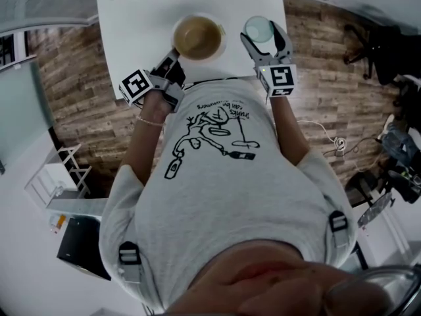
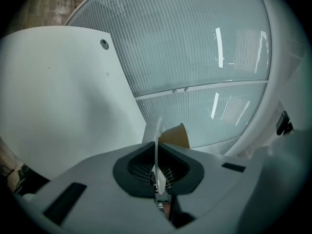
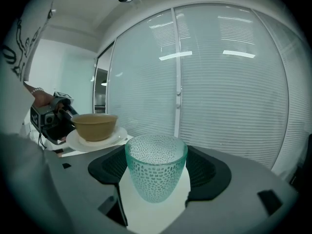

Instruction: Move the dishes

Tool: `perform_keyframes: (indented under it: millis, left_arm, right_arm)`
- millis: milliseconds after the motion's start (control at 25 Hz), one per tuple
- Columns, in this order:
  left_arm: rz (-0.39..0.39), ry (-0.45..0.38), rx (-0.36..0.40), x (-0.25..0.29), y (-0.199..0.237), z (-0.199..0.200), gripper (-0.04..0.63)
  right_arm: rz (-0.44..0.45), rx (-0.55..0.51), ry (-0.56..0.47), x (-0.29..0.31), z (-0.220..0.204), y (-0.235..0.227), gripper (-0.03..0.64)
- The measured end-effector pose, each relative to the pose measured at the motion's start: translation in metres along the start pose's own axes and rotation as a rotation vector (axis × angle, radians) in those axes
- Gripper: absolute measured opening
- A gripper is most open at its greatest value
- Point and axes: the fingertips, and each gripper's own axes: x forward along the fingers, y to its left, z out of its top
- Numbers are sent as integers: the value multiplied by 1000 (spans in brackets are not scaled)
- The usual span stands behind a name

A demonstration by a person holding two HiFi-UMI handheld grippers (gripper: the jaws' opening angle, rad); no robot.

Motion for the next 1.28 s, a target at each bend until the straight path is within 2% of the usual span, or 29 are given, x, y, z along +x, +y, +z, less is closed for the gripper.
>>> perform_keyframes:
  millis: [240,400,880,1040,1280]
  left_arm:
    - [-3,-3,-5,-2,-3,1,13]
    - [0,1,-8,0,-4,0,13]
    - [5,5,-13,0,-6,-1,12]
    - [7,8,-15,0,-4,-1,12]
    - [7,10,-12,1,-3,0,12]
  right_arm:
    - [14,-12,4,5,-26,2,383]
    - [28,-31,42,8,-48,0,383]
    - [24,14,120,17,-105,-5,383]
    - [21,17,110,24,-114,-6,383]
    - [17,19,152,29,-137,-10,383]
